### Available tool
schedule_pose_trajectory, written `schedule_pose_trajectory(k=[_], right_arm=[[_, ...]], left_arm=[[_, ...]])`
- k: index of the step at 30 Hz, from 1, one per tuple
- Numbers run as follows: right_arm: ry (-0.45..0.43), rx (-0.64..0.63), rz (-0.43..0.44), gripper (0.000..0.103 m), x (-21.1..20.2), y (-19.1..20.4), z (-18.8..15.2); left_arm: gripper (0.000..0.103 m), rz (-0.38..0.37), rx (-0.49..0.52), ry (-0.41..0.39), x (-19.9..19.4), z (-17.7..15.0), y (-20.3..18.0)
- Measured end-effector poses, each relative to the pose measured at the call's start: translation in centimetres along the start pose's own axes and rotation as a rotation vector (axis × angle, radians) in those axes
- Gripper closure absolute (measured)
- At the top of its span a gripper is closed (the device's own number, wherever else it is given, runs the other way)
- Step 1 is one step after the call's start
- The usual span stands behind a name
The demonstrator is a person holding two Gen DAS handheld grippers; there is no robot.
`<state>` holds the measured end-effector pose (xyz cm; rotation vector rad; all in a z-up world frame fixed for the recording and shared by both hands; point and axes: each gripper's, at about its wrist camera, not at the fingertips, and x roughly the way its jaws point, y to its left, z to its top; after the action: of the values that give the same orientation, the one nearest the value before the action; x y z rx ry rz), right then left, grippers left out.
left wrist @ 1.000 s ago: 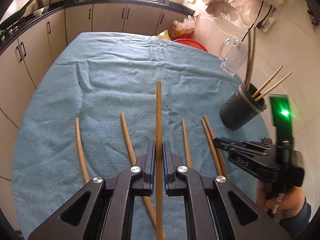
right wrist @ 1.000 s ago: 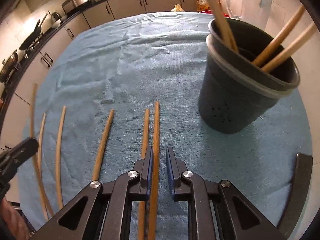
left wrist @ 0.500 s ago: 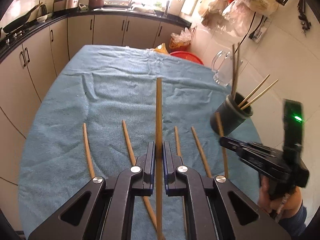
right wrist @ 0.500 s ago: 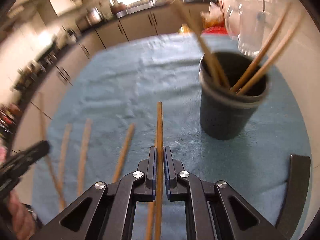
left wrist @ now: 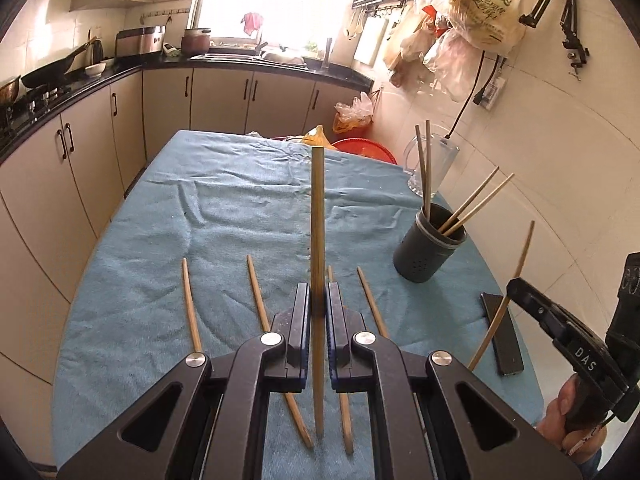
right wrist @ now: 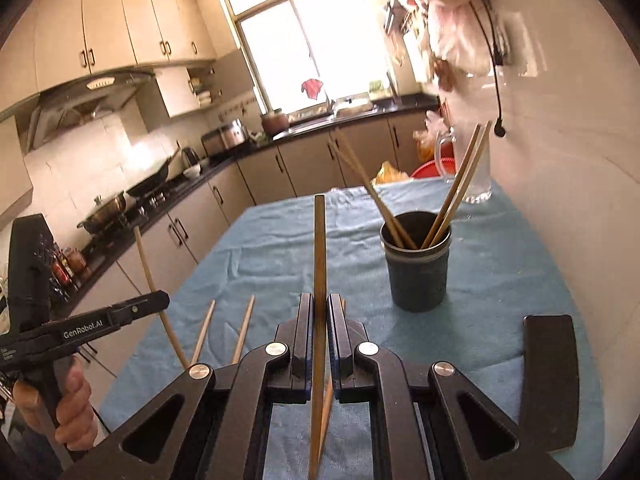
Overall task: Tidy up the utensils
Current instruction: 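Lift the chopstick upright with the left gripper toward the grey cup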
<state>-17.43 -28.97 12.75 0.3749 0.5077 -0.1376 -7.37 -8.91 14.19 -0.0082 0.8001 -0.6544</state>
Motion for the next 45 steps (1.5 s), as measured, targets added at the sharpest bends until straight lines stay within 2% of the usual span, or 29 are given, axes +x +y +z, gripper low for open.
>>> schedule_pose_trajectory(k=[12, 28, 45], right_arm=[[-0.045, -0.004, -0.001, 0.096, -2.5, 0.0, 0.4], [-0.059, 0.024, -0.022, 0.096, -2.9, -0.9, 0.5], [-0.114, 0.094, -0.059, 0.096, -4.7, -3.8, 1.4]], left_arm=[[0.096, 0.001, 0.002, -0.014, -1.0, -0.2, -0.3], [0.096, -0.006, 0.002, -0.026, -1.6, -0.3, -0.6], [0.096, -0.025, 0.010, -0.042, -2.3, 1.0, -2.4]])
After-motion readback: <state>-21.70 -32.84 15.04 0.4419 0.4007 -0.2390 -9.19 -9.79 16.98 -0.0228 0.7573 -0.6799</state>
